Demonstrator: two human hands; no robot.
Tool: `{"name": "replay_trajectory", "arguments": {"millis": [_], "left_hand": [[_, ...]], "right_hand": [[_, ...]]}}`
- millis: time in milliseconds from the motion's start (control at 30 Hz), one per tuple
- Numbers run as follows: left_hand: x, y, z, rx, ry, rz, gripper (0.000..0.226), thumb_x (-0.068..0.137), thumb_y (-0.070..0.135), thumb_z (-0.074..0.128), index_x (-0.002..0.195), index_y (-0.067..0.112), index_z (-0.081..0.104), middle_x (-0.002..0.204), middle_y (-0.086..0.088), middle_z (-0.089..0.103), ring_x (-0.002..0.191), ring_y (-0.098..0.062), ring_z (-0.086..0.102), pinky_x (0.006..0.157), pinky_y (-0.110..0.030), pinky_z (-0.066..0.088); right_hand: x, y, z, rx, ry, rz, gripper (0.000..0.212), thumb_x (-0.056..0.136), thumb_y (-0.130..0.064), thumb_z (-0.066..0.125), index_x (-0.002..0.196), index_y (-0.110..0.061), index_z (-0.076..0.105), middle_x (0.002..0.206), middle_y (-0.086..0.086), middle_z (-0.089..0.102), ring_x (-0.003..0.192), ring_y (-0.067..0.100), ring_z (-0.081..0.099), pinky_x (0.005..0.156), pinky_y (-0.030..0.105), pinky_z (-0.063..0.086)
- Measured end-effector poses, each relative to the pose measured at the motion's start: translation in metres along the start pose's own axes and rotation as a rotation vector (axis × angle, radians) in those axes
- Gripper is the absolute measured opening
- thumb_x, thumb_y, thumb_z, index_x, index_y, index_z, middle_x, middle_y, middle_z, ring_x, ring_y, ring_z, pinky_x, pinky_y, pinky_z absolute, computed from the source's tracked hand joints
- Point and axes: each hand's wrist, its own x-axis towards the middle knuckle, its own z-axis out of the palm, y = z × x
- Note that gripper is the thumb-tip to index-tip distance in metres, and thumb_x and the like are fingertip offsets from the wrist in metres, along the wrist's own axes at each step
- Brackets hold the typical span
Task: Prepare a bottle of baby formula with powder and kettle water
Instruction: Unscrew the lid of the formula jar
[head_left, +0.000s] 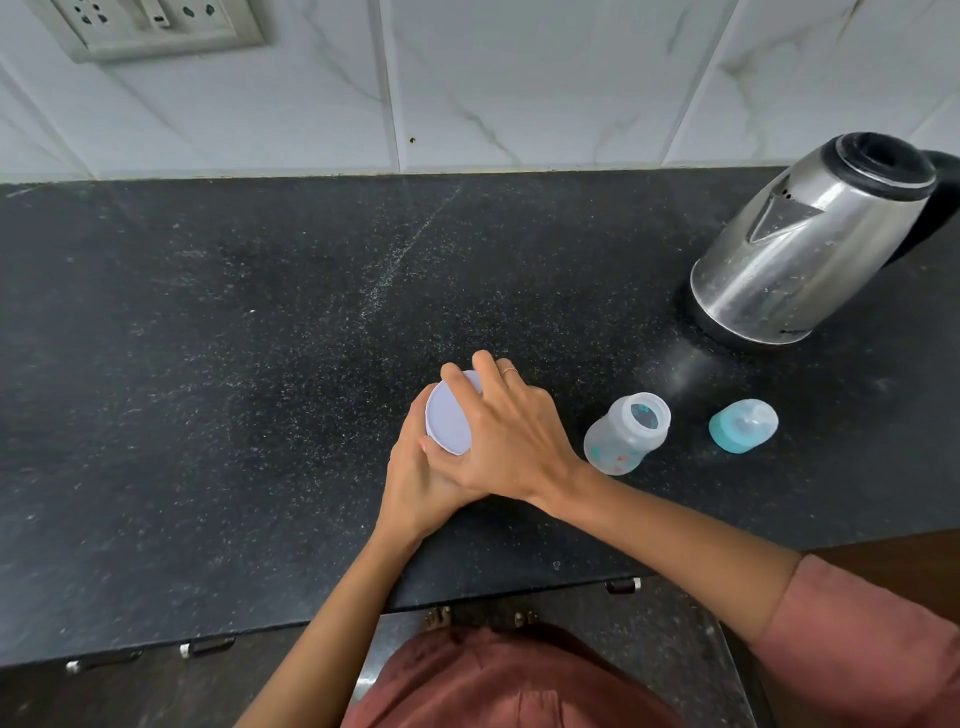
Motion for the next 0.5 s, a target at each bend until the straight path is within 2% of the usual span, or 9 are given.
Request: {"name": "replay_trajectory", "arguments": {"millis": [133, 267, 400, 500], "left_hand": [[0.002, 0.002, -0.001, 0.019, -0.007, 0.011, 0.085, 0.052, 0.025, 0.086, 0.117, 0.052, 0.040, 0.116, 0.032, 0.052, 0.107, 0.004, 0.055, 0.083, -0.011, 0.045], [0.002, 0.006, -0.002, 0.038, -0.010, -0.010, 0.083, 0.047, 0.036, 0.081, 0.113, 0.059, 0.037, 0.112, 0.036, 0.051, 0.103, 0.007, 0.054, 0.080, -0.010, 0.045], [0.008, 0.005, -0.009, 0.093, -0.118, -0.004, 0.080, 0.047, 0.025, 0.082, 0.106, 0.058, 0.040, 0.104, 0.026, 0.058, 0.095, 0.004, 0.056, 0.072, -0.010, 0.045], [0.009, 0.007, -0.011, 0.089, -0.163, -0.031, 0.077, 0.041, 0.038, 0.075, 0.109, 0.047, 0.040, 0.100, 0.015, 0.059, 0.093, 0.006, 0.055, 0.071, -0.010, 0.045]], "right_hand": [[0.002, 0.004, 0.000, 0.011, 0.014, -0.064, 0.063, 0.069, -0.060, 0.041, 0.109, -0.014, 0.058, 0.090, 0.007, 0.056, 0.070, 0.021, 0.055, 0.045, 0.022, 0.029], [0.004, 0.008, -0.001, 0.029, -0.026, -0.127, 0.062, 0.070, -0.060, 0.044, 0.109, -0.015, 0.058, 0.091, 0.008, 0.056, 0.069, 0.020, 0.055, 0.044, 0.022, 0.029], [0.007, 0.015, -0.005, 0.061, -0.073, -0.259, 0.059, 0.071, -0.057, 0.043, 0.110, -0.016, 0.059, 0.089, 0.008, 0.055, 0.068, 0.021, 0.054, 0.046, 0.021, 0.029], [0.014, 0.024, -0.011, 0.063, -0.178, -0.387, 0.056, 0.071, -0.053, 0.051, 0.114, -0.017, 0.055, 0.094, 0.010, 0.053, 0.074, 0.023, 0.053, 0.048, 0.026, 0.040]]}}
